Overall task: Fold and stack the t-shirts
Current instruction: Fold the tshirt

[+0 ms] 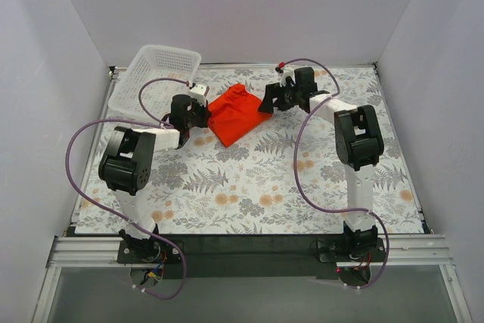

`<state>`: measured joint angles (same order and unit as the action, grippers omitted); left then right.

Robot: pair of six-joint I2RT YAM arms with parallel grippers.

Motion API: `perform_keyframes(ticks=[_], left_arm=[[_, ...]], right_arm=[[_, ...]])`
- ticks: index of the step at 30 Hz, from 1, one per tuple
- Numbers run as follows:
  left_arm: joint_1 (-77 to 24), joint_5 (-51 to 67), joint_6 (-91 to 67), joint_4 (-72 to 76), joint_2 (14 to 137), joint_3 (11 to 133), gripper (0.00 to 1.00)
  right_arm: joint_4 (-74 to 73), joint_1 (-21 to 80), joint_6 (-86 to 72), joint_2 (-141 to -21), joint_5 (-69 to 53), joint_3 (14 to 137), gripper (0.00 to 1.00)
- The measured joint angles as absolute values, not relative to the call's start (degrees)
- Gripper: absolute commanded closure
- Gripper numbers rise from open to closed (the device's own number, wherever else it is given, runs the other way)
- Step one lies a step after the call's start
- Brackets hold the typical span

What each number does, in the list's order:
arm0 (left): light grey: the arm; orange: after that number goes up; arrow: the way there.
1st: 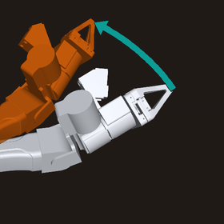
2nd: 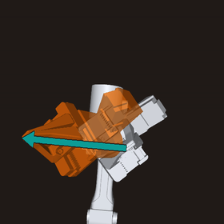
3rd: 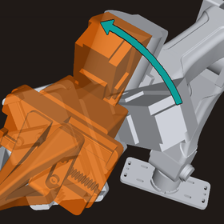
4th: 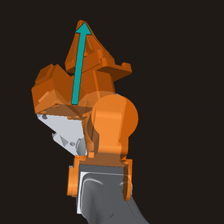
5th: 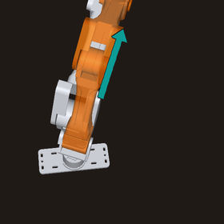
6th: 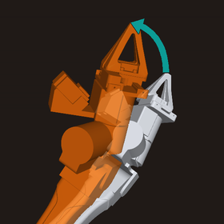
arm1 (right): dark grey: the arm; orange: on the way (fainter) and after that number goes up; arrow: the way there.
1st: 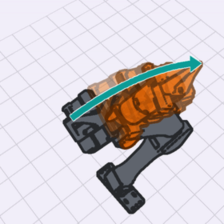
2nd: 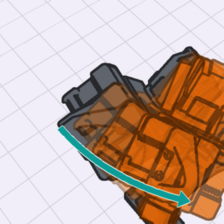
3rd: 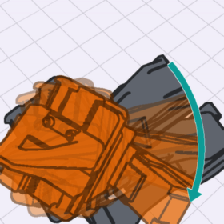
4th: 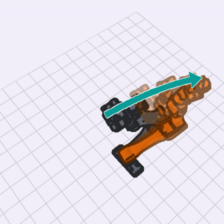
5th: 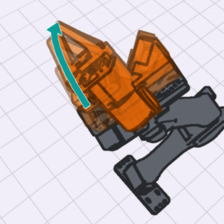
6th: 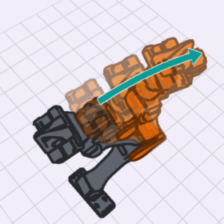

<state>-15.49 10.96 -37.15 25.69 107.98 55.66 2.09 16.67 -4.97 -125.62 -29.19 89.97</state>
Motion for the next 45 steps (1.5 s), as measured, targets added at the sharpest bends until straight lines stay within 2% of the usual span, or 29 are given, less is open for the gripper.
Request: perform_keyframes(ticks=[3,9,10,12,13,15,16,17,23,32,36,39,42,45], left_arm=[[-15.49,11.53,-37.47,25.67,107.98,55.66,1.0],[-15.46,12.4,-37.78,25.28,107.77,55.64,1.0],[-15.42,12.56,-37.85,25.15,107.61,55.64,1.0],[-15.35,12.88,-37.98,24.82,107.11,55.53,1.0],[-15.31,13.02,-38.06,24.77,106.83,55.37,1.0],[-15.2,13.5,-38.44,24.62,106.04,54.87,1.0],[-15.16,14.0,-38.65,24.45,105.65,54.59,1.0],[-15.16,14.52,-38.89,24.23,105.23,54.3,1.0],[-15.11,20.1,-42.3,22.59,101.65,51.59,1.0],[-15.4,32.34,-53.1,19.22,98.78,47.16,1.0],[-15.53,35.05,-55.02,18.13,98.8,46.78,1.0],[-15.44,36.36,-55.07,16.8,99.55,48.07,1.0],[-15.31,37.63,-54.74,15.94,101.93,51.27,0.99],[-15.16,39.46,-53.87,15.9,103.5,53.01,0.95]], right_arm=[[1.89,17.04,-8.78,-126.85,-31.86,89.97,0.27],[1.56,17.26,-14.98,-128.75,-37.01,89.67,0.47],[1.58,17.21,-15.64,-128.75,-37.78,89.32,0.56],[1.61,16.8,-16.91,-128.77,-38.89,88.71,0.67],[1.56,16.51,-17.61,-128.77,-39.55,88.31,0.8],[1.43,15.9,-18.55,-128.92,-40.99,88.01,0.9],[1.45,15.46,-19.07,-128.97,-41.6,87.83,0.98],[1.45,14.98,-18.94,-128.97,-42.17,87.46,0.99],[-1.08,11.2,-14.2,-126.08,-44.23,80.82,0.99],[-11.22,6.24,1.52,-110.69,-42.74,65.69,0.98],[-14.41,5.87,6.81,-106.65,-42.5,61.67,0.69],[-15.92,5.72,10.35,-105.16,-41.63,60.47,0.6],[-17.26,5.41,13.76,-103.33,-40.42,59.86,0.46],[-18.7,5.23,18.17,-100.22,-40.07,59.77,0.42]])
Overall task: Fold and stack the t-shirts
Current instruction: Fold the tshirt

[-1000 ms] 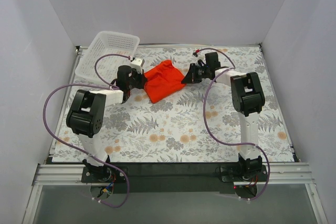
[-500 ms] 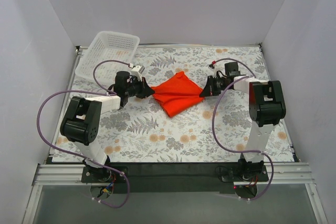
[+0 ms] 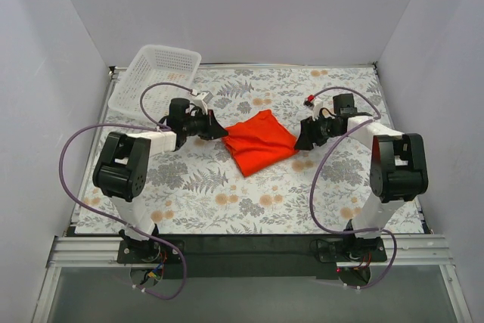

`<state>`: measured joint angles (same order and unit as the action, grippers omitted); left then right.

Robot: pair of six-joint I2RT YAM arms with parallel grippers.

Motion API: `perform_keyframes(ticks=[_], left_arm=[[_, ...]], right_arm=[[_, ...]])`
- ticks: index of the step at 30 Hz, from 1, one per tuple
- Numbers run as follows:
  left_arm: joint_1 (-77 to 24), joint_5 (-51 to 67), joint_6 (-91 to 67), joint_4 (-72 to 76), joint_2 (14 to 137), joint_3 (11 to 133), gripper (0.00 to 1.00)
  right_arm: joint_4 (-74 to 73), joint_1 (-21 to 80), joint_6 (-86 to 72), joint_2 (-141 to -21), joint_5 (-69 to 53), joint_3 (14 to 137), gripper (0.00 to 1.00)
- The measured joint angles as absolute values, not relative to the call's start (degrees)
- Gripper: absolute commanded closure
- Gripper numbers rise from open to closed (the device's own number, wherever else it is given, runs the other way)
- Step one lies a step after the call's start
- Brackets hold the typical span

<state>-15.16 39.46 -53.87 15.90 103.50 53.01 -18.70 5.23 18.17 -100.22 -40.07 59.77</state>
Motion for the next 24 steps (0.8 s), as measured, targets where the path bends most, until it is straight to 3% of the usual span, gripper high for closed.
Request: perform_keyframes(ticks=[4,7,8,10,12,18,24], left_arm=[[-15.14,40.25,-52.62,15.38,104.18,54.48,0.81],[-15.11,37.76,-52.18,14.0,105.67,57.67,0.64],[-15.09,35.97,-52.21,13.63,105.91,58.26,0.52],[-15.09,32.38,-52.23,13.06,105.93,58.52,0.49],[-15.07,28.67,-52.01,12.12,105.93,58.5,0.41],[-15.05,19.55,-51.68,8.43,99.04,55.75,0.35],[-15.75,23.77,-56.71,8.08,80.44,48.25,0.37]], right_arm=[[-20.67,5.21,25.87,-95.5,-41.63,59.9,0.41],[-22.41,5.21,30.68,-94.48,-44.16,61.19,0.41],[-22.83,5.26,32.05,-94.52,-44.88,61.82,0.41],[-23.4,5.48,33.67,-94.89,-45.98,63.22,0.43],[-22.92,6.13,33.06,-96.29,-46.52,65.71,0.43],[-18.72,8.75,22.83,-111.39,-44.4,82.54,0.42],[-16.58,12.29,15.7,-124.95,-42.76,97.01,0.43]])
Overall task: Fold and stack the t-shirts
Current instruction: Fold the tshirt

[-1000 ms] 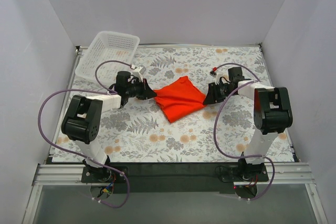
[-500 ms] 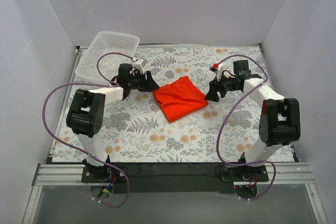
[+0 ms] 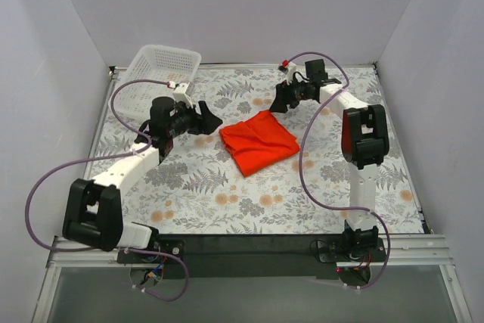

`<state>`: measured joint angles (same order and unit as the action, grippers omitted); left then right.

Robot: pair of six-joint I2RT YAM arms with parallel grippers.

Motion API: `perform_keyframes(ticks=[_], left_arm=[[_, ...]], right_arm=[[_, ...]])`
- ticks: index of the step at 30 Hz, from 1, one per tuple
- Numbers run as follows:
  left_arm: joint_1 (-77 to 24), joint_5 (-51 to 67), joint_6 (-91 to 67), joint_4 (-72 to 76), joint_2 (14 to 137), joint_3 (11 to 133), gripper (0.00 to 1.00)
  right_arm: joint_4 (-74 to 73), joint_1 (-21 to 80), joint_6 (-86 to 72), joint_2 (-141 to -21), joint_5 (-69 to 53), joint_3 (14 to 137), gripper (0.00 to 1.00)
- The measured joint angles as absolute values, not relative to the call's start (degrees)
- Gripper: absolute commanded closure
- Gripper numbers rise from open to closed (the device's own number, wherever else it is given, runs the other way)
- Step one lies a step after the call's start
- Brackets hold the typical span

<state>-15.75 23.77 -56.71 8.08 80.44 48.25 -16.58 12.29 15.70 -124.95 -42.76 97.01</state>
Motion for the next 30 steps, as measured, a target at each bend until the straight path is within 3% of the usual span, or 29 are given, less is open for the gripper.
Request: perform_keyframes(ticks=[4,10,18,30], left_arm=[[-20.56,30.02,-61.23,10.85,77.25,42.72,0.38],[-28.05,34.5,-67.0,13.06,86.65,40.12,0.4],[-30.28,35.22,-70.61,18.44,94.19,41.95,0.41],[-31.9,35.2,-72.29,21.52,98.45,42.5,0.42]], right_arm=[[-16.82,14.5,13.45,-129.58,-42.28,102.56,0.46],[-17.26,15.49,12.1,-131.13,-42.17,104.38,0.52],[-18.61,15.29,12.23,-131.13,-42.48,104.31,0.6],[-21.1,15.77,13.63,-131.15,-43.68,102.0,0.62]])
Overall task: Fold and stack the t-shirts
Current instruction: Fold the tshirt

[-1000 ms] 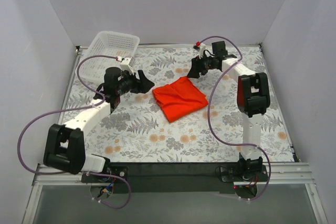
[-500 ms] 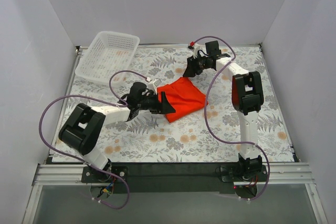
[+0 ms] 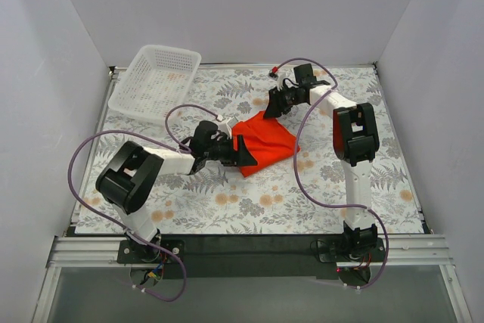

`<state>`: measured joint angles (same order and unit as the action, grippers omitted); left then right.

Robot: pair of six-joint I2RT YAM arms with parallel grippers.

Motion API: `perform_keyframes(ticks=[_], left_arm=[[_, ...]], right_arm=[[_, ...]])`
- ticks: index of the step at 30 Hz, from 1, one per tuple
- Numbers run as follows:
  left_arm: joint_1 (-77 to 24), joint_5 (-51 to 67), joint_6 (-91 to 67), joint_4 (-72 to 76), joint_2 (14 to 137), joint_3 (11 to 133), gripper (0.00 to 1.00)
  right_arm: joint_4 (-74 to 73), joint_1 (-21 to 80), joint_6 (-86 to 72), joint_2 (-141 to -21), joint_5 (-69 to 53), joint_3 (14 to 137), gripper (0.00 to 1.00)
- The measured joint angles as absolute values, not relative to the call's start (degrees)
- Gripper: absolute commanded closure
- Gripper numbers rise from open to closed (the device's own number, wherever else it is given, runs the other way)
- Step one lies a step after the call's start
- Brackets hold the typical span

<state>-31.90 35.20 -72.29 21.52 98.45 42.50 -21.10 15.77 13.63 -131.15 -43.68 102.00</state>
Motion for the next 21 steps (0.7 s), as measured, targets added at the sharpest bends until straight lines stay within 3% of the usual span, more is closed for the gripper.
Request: perform_keyframes(ticks=[2,5,6,21], left_arm=[[-32.14,35.14,-72.4,21.5,99.59,42.5,0.42],[-32.4,34.96,-72.4,21.45,100.47,42.5,0.42],[-32.4,34.89,-72.38,21.52,100.68,42.5,0.43],[-32.42,34.52,-71.35,23.38,102.76,42.5,0.44]], right_arm=[[-21.1,15.84,13.76,-131.15,-43.7,101.91,0.66],[-21.21,15.88,13.89,-131.2,-43.68,101.89,0.85],[-21.26,15.9,13.89,-131.22,-43.64,101.91,0.97],[-18.22,15.84,6.68,-132.68,-35.4,105.54,0.99]])
